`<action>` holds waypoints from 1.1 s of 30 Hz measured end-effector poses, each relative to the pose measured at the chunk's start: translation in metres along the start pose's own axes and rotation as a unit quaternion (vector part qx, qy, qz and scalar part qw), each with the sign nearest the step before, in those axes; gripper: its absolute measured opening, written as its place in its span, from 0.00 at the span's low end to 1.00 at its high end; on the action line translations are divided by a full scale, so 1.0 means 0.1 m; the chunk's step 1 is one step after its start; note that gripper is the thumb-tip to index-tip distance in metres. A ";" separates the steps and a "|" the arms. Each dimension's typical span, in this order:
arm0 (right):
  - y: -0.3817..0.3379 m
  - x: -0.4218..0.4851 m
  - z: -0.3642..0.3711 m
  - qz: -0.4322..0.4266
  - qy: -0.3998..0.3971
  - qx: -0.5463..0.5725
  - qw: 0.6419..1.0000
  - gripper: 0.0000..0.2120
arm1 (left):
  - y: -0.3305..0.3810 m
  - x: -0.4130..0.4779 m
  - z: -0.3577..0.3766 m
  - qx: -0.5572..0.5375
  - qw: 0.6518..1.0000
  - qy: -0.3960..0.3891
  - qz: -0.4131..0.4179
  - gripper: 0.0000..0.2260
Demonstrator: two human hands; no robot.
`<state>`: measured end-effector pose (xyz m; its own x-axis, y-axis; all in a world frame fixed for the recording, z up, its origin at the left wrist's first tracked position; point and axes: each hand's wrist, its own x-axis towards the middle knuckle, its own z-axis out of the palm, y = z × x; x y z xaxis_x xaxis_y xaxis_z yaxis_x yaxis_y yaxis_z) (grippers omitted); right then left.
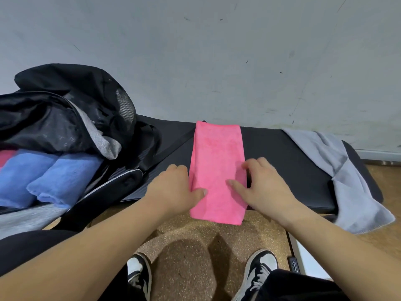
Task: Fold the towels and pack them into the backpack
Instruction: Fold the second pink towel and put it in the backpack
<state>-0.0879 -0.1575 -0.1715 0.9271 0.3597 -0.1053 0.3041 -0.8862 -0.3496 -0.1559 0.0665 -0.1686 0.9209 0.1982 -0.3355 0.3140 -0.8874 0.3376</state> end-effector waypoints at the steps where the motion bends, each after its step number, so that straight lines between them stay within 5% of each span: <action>1: 0.02 -0.01 -0.02 0.036 -0.024 0.012 0.999 0.27 | 0.02 0.02 0.02 -0.028 1.000 -0.001 0.007 0.19; 4: 0.01 -0.07 0.00 0.072 -0.067 0.065 0.993 0.24 | 0.09 0.02 0.04 -0.092 0.995 0.008 0.031 0.15; 9: -0.14 -0.17 0.02 0.022 -0.031 0.196 0.980 0.18 | 0.18 -0.04 0.02 -0.215 0.976 0.045 0.013 0.12; 11: -0.20 -0.17 -0.02 0.064 -0.037 0.320 0.945 0.15 | 0.17 -0.06 -0.01 -0.272 0.961 0.039 -0.008 0.11; 14: -0.26 -0.20 -0.05 0.160 -0.091 0.506 0.843 0.13 | 0.13 -0.07 -0.02 -0.322 0.946 0.033 -0.034 0.08; 18: -0.23 -0.31 -0.05 0.219 -0.142 0.570 0.779 0.23 | 0.10 -0.11 0.01 -0.328 0.943 0.038 -0.040 0.11; 22: -0.19 -0.46 -0.05 0.172 -0.090 0.532 0.824 0.27 | 0.05 -0.15 0.03 -0.352 0.935 0.011 -0.045 0.17; 25: -0.17 -0.54 -0.12 0.064 -0.046 0.474 0.877 0.26 | 0.05 -0.22 -0.04 -0.322 0.942 0.090 -0.005 0.16; 27: -0.13 -0.58 -0.19 -0.001 -0.068 0.475 0.877 0.26 | 0.06 -0.28 -0.10 -0.330 0.937 0.114 0.027 0.14; 30: -0.07 -0.65 -0.24 -0.058 -0.091 0.461 0.881 0.29 | 0.03 -0.34 -0.16 -0.395 0.916 0.045 0.057 0.12; 33: -0.05 -0.69 -0.29 -0.127 -0.020 0.345 0.930 0.32 | -0.01 -0.37 -0.24 -0.412 0.906 0.009 0.091 0.12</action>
<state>-0.1470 -0.1865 -0.1359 0.8310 0.5554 0.0322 0.2865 -0.3777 -0.8805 -0.1848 0.0704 -0.1353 0.9760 0.0941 -0.1963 0.2156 -0.2948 0.9309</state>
